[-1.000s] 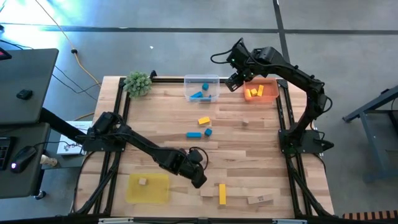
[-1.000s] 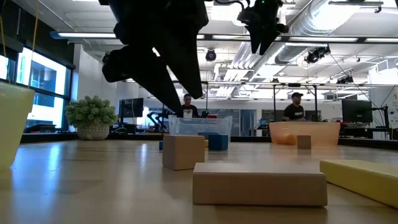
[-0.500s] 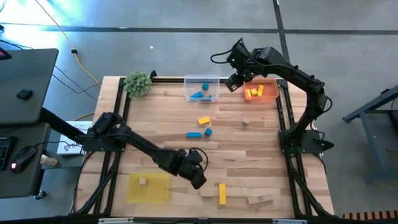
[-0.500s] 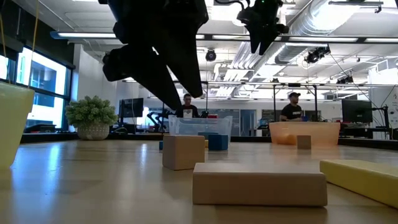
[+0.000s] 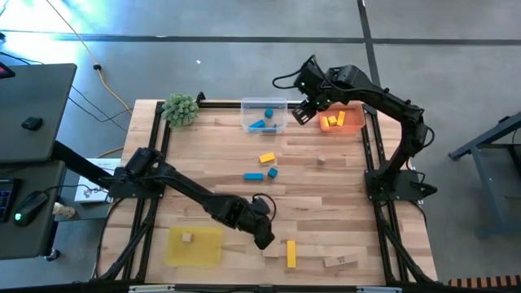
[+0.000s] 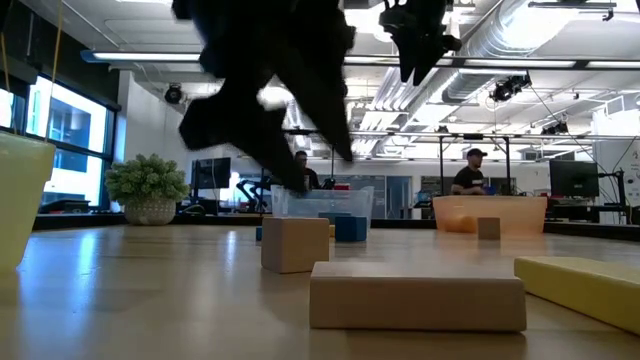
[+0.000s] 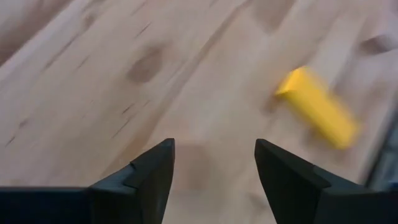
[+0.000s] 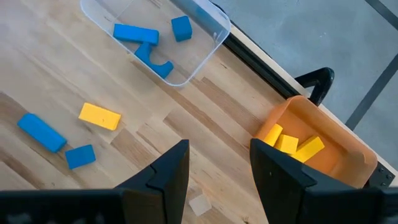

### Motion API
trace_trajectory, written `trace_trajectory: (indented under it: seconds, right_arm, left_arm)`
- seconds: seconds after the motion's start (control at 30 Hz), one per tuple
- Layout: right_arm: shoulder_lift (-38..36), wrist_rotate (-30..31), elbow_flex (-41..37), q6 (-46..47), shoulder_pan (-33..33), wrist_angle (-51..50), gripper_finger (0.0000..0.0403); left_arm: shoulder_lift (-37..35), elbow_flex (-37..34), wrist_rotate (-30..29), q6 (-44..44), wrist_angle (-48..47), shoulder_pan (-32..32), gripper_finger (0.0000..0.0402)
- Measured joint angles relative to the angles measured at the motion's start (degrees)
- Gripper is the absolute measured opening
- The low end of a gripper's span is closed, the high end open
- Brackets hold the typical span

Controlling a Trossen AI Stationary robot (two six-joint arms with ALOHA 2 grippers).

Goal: Sort & place blocks by color
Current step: Put the brown block into the yellow bin

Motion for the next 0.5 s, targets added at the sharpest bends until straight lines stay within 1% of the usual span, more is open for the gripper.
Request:
trace_trajectory:
  seconds: [0.13, 0.33, 0.5]
  right_arm:
    - [0.0, 0.0, 0.0, 0.0, 0.1, 0.0, 0.0158]
    - [0.0, 0.0, 0.0, 0.0, 0.2, -0.1, 0.0158]
    - [0.0, 0.0, 0.0, 0.0, 0.2, -0.1, 0.0158]
  left_arm:
    - [2.0, -0.2, 1.5, -0.7, 0.0, -0.1, 0.021]
    - [3.7, -0.1, 2.1, -1.0, 0.3, -0.2, 0.021]
    - [3.9, -0.1, 2.4, 1.5, -0.3, -1.0, 0.0209]
